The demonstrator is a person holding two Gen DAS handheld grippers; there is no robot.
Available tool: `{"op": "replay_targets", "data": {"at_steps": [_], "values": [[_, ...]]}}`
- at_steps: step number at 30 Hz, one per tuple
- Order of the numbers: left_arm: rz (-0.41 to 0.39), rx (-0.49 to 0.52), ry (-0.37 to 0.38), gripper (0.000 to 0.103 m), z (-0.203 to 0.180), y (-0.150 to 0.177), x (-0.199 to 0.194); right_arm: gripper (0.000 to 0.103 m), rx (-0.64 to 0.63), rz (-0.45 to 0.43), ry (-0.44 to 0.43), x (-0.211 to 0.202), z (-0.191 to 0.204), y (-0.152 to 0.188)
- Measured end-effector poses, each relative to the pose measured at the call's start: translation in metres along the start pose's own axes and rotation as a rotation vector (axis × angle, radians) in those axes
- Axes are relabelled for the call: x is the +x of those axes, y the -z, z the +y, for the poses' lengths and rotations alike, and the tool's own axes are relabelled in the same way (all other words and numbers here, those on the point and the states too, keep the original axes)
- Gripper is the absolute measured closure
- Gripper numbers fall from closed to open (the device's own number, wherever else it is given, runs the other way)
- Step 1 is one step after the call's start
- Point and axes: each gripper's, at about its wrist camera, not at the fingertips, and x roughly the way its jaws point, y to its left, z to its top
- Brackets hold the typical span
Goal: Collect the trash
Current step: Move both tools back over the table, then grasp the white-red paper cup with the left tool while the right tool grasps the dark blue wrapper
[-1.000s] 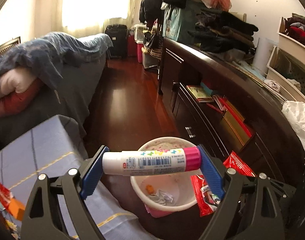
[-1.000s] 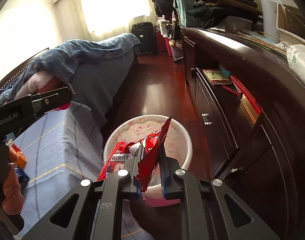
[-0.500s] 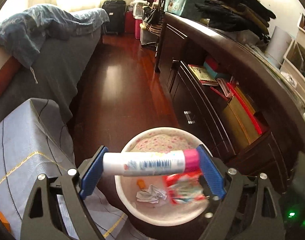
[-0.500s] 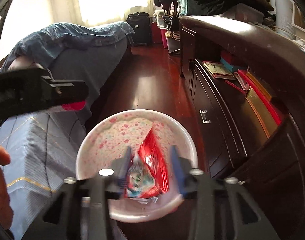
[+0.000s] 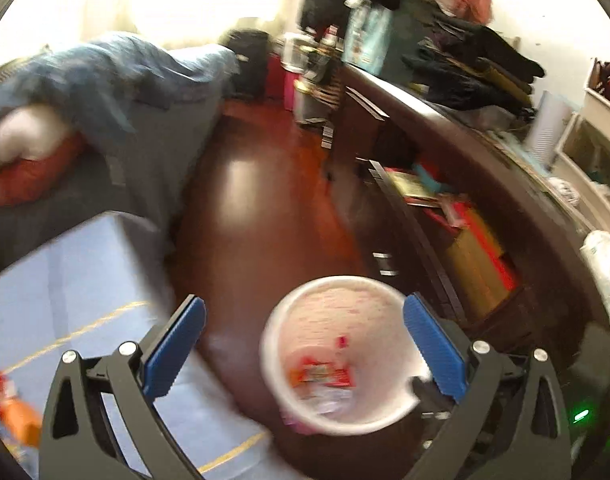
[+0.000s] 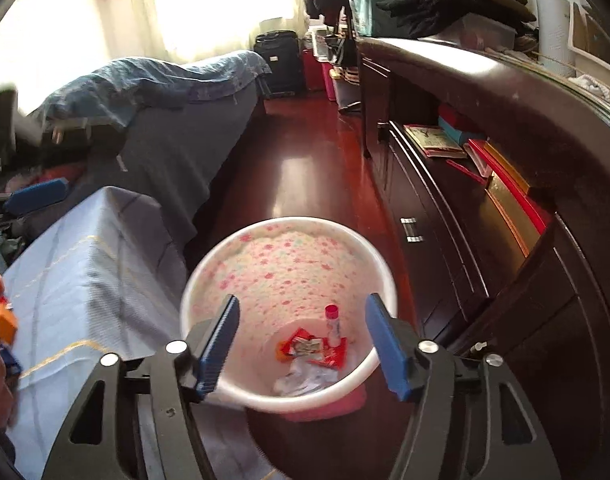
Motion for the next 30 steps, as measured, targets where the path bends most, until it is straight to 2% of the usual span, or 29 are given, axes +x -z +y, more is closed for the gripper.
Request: {"op": "replay_targets", "data": {"at_steps": [5,8,11,14,17,23,27,28,30], "values": [[-0.004,-0.015,-0.239,0.003,0.048,0.019,-0.046,0.024,-0.085,-0.017,-0.113,-0.031,0.045,0.001],[-0.026,-0.050,-0.374,0.003,0.085,0.029,-0.077,0.023,-0.144,-0.029,-0.167,-0.044,0.071,0.004],[-0.048,-0.086,-0.474,0.003,0.116,0.034,-0.099,0.022,-0.194,-0.029,-0.231,-0.055,0.100,0.007],[-0.019,-0.142,-0.549,0.004,0.153,0.040,-0.105,0.020,-0.244,-0.027,-0.288,-0.064,0.127,0.012],[0.008,-0.207,-0.574,0.004,0.190,0.046,-0.103,0.020,-0.296,-0.012,-0.328,-0.067,0.154,0.019],[0.099,-0.341,-0.504,0.004,0.255,0.058,-0.079,0.020,-0.357,0.036,-0.384,-0.071,0.192,0.040],[0.135,-0.345,-0.483,0.004,0.277,0.067,-0.063,0.016,-0.389,0.064,-0.406,-0.068,0.212,0.051],[0.132,-0.343,-0.460,0.005,0.279,0.067,-0.061,0.016,-0.395,0.070,-0.410,-0.066,0.219,0.054],[0.127,-0.342,-0.441,0.016,0.278,0.070,-0.058,0.013,-0.402,0.091,-0.419,-0.060,0.231,0.058]]}}
